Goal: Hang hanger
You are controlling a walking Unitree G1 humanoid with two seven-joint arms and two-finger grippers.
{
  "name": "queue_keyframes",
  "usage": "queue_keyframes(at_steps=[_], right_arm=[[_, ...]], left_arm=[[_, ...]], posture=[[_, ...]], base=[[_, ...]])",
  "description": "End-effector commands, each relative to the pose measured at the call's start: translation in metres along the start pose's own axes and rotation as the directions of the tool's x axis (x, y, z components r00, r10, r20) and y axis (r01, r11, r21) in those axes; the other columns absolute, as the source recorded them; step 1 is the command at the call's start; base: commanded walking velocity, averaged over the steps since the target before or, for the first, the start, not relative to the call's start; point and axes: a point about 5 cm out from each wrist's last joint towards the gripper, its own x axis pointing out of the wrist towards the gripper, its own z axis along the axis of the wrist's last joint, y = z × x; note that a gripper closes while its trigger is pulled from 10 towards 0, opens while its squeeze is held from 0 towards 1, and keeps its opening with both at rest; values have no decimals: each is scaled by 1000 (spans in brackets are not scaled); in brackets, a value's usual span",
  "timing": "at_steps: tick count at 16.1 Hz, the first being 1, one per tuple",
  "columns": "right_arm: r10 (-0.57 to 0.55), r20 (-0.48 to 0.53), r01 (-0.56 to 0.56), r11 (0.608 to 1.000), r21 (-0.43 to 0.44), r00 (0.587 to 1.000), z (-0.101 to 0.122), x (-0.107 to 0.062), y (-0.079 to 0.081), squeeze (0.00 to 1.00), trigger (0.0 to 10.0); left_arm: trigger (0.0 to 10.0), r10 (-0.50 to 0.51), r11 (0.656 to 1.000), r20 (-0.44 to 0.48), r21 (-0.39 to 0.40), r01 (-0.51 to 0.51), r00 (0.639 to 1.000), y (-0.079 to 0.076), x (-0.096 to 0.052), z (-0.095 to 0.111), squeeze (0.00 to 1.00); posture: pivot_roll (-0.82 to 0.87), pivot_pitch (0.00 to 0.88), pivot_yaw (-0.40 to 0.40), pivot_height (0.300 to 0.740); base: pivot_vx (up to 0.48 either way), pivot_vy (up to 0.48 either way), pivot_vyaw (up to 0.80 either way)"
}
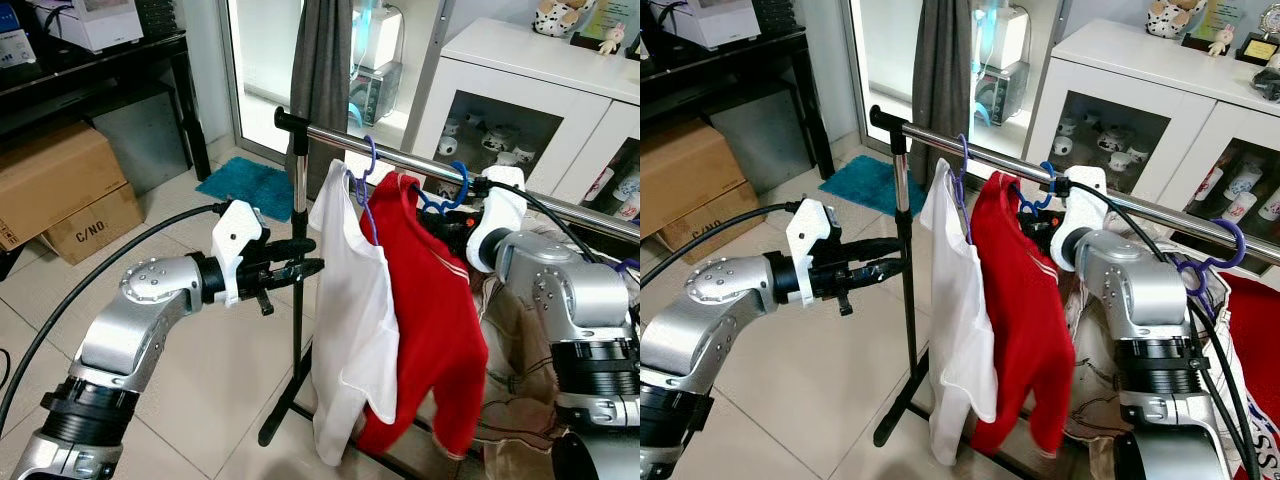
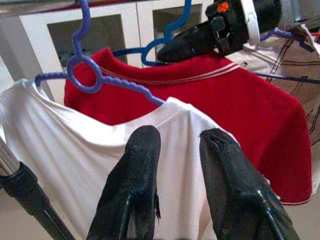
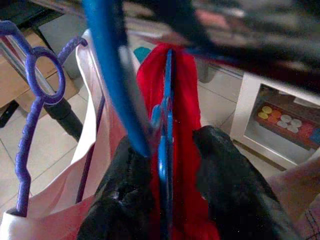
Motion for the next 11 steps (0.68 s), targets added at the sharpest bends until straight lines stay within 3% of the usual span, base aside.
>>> queue_keyframes(at_steps=[1, 5, 6, 7, 11], right_arm=[[-17, -39, 18, 1000, 6, 999, -10, 1, -3, 0, 0], [-23, -26, 23, 1000, -10, 999, -7, 1, -2, 0, 0], [-24, -22, 23, 1000, -13, 999, -6, 1, -2, 0, 1725], [-23, -21, 23, 1000, -14, 1000, -6, 1, -2, 0, 78], [-22, -18, 22, 1000, -12, 1000, -5, 2, -2, 0, 0]], left_arm=[[10000, -6, 1000, -12, 22, 6, 1000, 1, 1, 2, 0], [10000, -5, 1000, -13, 25, 5, 1000, 2, 1, 3, 0], [10000, -4, 1000, -13, 26, 4, 1000, 2, 1, 3, 0], [10000, -3, 1000, -14, 28, 3, 1000, 3, 1, 3, 0], [10000, 3, 999, -14, 33, -2, 1000, 4, 1, 4, 0]], posture=[[-33, 0, -46, 740], [-34, 0, -45, 740], [-34, 0, -45, 740], [-34, 0, -45, 740], [-30, 0, -45, 740]], base=[[0, 0, 0], [0, 0, 0], [0, 0, 0], [0, 0, 0], [0, 0, 0]])
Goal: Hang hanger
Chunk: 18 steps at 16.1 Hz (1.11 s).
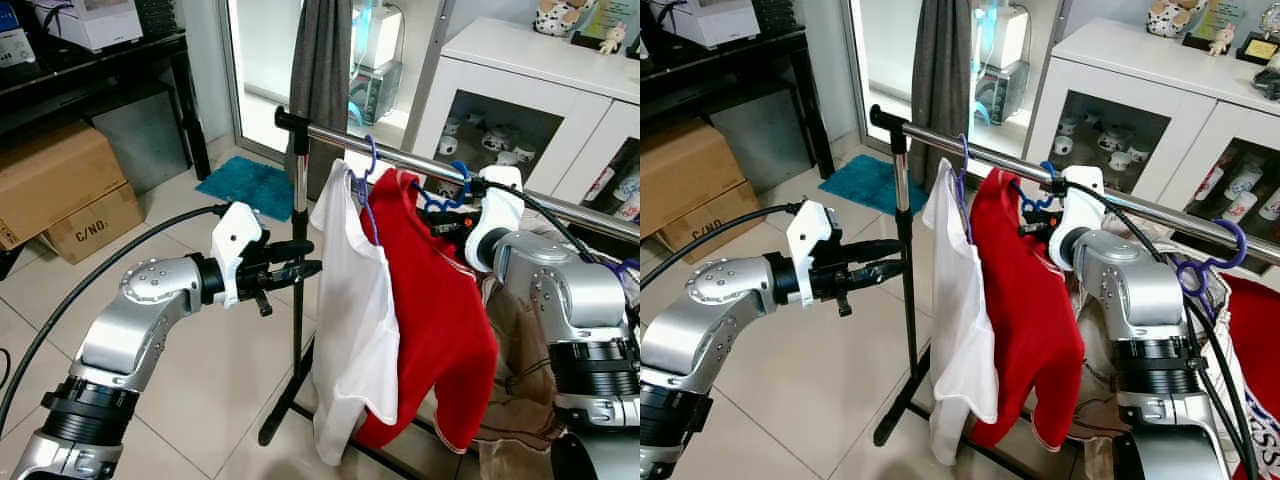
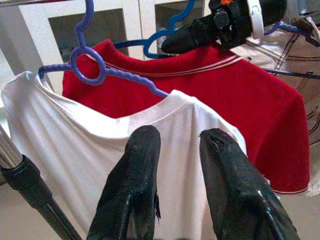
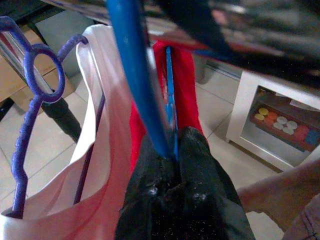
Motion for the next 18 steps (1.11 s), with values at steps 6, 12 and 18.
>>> queue_keyframes(at_steps=[6, 12, 18], right_arm=[[-12, -20, 13, 1000, 12, 1000, -6, 1, -1, 0, 0], [-10, -17, 11, 1000, 12, 1000, -6, 1, 0, 0, 0], [-12, -13, 12, 1000, 14, 1000, -6, 2, 0, 0, 0]], left_arm=[[10000, -3, 999, -5, 37, 3, 1000, 4, 1, 7, 0], [10000, -5, 999, -7, 38, 5, 1000, 4, 1, 6, 0], [10000, -8, 999, -14, 38, 9, 1000, 3, 2, 5, 0]], posture=[[-30, 0, -39, 740], [-29, 0, -39, 740], [-29, 0, -39, 740]], base=[[0, 0, 0], [0, 0, 0], [0, 0, 0]])
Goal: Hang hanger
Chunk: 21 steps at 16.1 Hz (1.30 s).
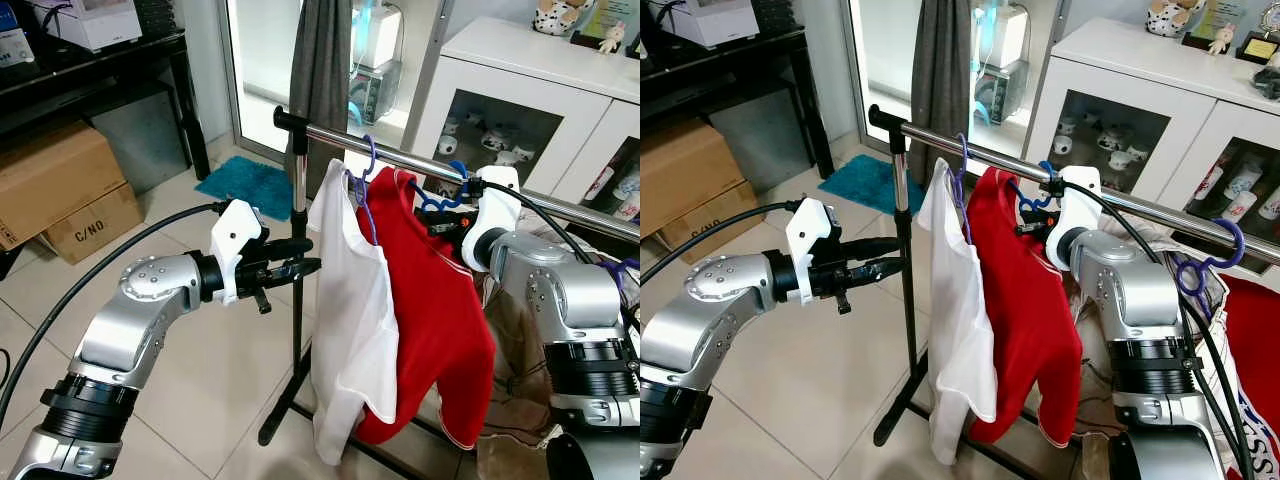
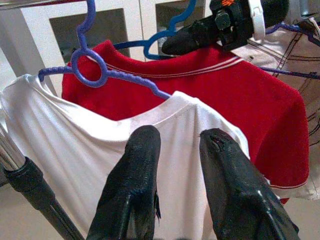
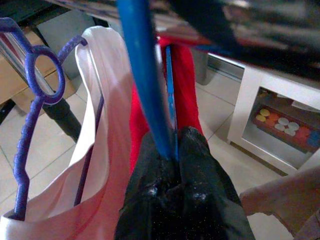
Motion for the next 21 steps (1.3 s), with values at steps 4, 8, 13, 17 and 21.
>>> queue_keyframes(at_steps=[4, 8, 13, 17, 21], right_arm=[[-14, -18, 14, 1000, 13, 1000, -6, 0, -2, 0, 0], [-12, -17, 12, 1000, 12, 1000, -6, 0, -2, 0, 0], [-12, -14, 12, 1000, 10, 1000, -5, 0, -2, 0, 0], [-9, -13, 9, 1000, 7, 1000, -5, 1, -1, 0, 0], [-14, -15, 14, 1000, -3, 1000, -5, 1, 0, 0, 7804]], left_arm=[[10000, -11, 1000, -11, 29, 11, 1000, 1, 2, 4, 0], [10000, -12, 999, -17, 32, 12, 1000, 1, 1, 3, 0], [10000, -11, 999, -15, 34, 11, 1000, 2, 2, 3, 0], [10000, -12, 999, -13, 35, 13, 1000, 2, 2, 3, 0], [10000, -15, 999, -13, 37, 16, 1000, 2, 2, 3, 0]], posture=[[-29, 0, -36, 740], [-30, 0, -35, 740], [-30, 0, -37, 740], [-29, 0, -37, 740], [-30, 0, -37, 740]], base=[[0, 0, 0], [0, 0, 0], [0, 0, 0], [0, 0, 0], [0, 0, 0]])
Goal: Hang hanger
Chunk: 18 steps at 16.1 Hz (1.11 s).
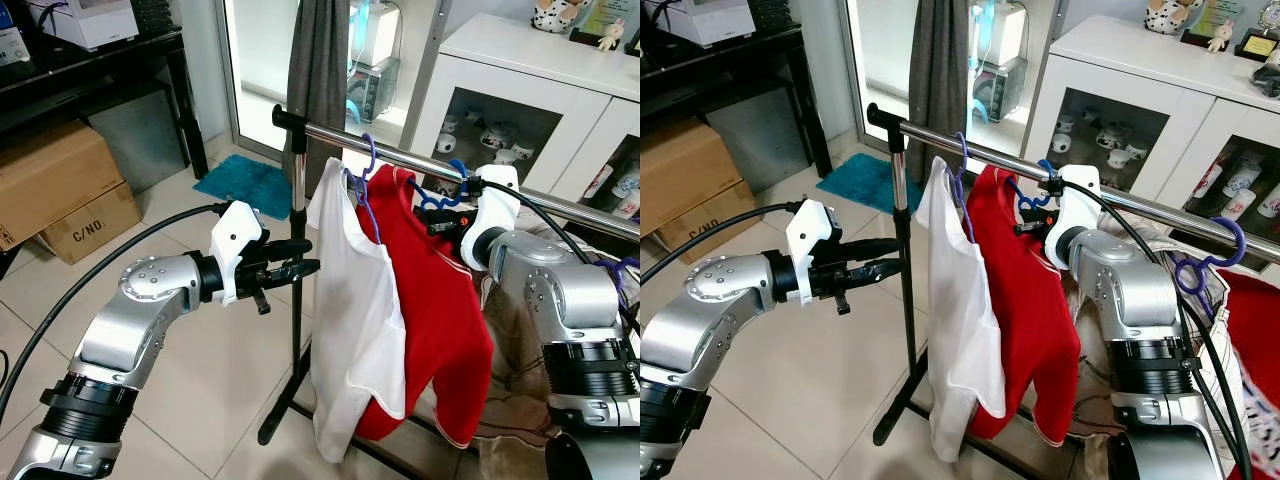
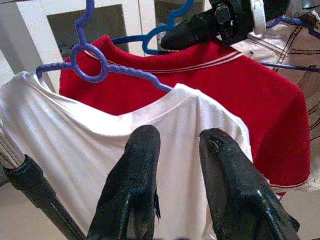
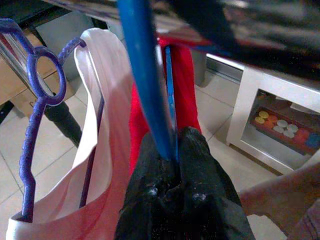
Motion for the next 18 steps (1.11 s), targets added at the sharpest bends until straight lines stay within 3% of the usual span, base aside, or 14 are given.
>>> queue_keyframes(at_steps=[1, 11, 13, 18], right_arm=[[-17, -27, 17, 1000, 0, 999, -7, 0, -2, 0, 10000], [-18, -35, 18, 1000, -11, 999, -9, 1, -1, 0, 10000], [-3, -36, 3, 1000, 7, 999, -10, 1, 0, 1000, 10000], [0, -1, 0, 1000, -29, 1000, -1, -9, -7, 1000, 10000]], left_arm=[[10000, -17, 1000, -3, 25, 18, 1000, 1, 3, 4, 0], [10000, -17, 999, -8, 29, 18, 1000, 2, 2, 4, 0], [10000, -19, 999, -8, 30, 19, 1000, 2, 3, 4, 0], [10000, 8, 999, -12, 31, -8, 1000, 5, 1, 3, 0]], posture=[[-30, 0, -37, 740], [-27, 0, -34, 740], [-27, 0, -34, 740], [-25, 0, -36, 740]], base=[[0, 0, 0], [0, 0, 0], [0, 0, 0], [0, 0, 0]])
